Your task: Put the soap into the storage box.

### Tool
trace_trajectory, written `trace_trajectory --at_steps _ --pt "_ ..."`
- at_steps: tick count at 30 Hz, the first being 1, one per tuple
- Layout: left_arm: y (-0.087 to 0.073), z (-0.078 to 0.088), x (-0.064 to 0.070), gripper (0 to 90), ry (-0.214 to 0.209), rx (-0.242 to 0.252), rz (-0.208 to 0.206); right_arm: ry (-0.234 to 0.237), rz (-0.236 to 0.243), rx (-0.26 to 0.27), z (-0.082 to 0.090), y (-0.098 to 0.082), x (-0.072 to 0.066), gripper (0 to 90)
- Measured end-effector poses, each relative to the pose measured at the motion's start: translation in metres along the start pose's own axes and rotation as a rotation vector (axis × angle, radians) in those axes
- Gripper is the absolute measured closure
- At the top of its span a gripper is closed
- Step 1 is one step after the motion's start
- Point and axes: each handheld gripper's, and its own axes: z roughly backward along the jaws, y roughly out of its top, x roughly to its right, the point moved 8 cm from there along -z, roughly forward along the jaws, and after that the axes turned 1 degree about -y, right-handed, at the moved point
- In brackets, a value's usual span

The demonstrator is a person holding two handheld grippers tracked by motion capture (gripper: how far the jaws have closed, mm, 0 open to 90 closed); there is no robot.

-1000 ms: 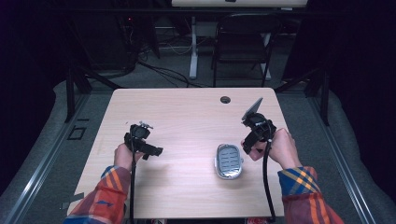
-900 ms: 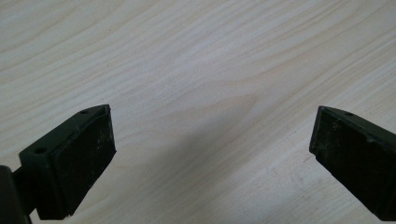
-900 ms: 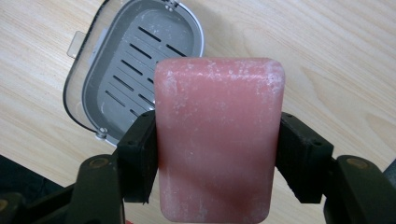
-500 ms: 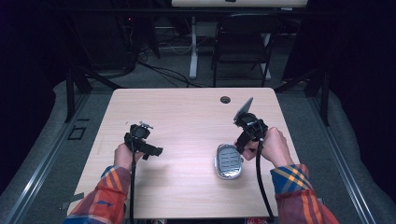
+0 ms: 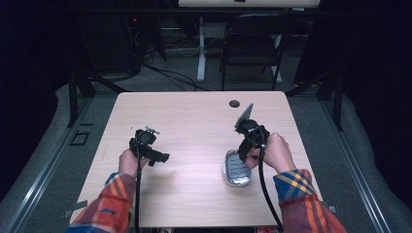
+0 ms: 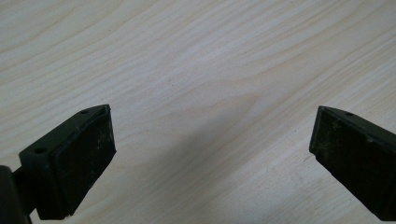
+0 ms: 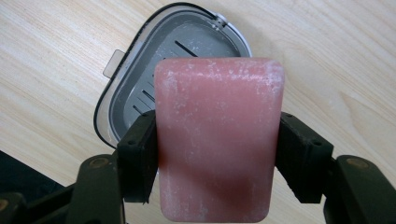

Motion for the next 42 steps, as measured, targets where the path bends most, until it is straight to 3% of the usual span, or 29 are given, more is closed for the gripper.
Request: trace_trajectory --at_steps 1,10,15,16,19,29,31,39,42 --pt "0.000 0.000 0.000 0.1 0.000 0.000 0.000 -0.004 0.024 -0.016 -0.001 0.001 0.000 36.9" --pt "0.000 0.000 0.000 0.1 0.000 0.000 -0.001 -0.006 0.048 -0.055 -0.008 0.004 -0.007 36.9" --pt "0.000 0.000 0.000 0.1 0.001 -0.001 0.000 0.002 0.026 -0.040 -0.016 0.006 -0.012 36.9" --pt "0.000 0.000 0.000 0.1 0.001 0.000 -0.001 -0.001 0.032 -0.069 -0.015 0.006 -0.012 36.9" --pt "0.000 0.000 0.000 0.1 0.001 0.000 -0.002 -0.002 0.031 -0.078 -0.019 0.007 -0.013 37.0" --pt "0.000 0.000 0.000 0.1 0.002 0.001 -0.001 0.003 -0.006 -0.088 -0.031 0.010 -0.017 37.1" --pt "0.000 0.000 0.000 0.1 0.006 0.003 -0.001 -0.003 0.005 -0.108 -0.031 0.010 -0.016 37.1" --pt "0.000 0.000 0.000 0.2 0.003 0.003 -0.002 -0.002 -0.010 -0.104 -0.035 0.012 -0.016 37.1" --pt "0.000 0.000 0.000 0.2 0.002 0.001 -0.003 -0.004 -0.035 -0.116 -0.037 0.011 -0.015 37.0"
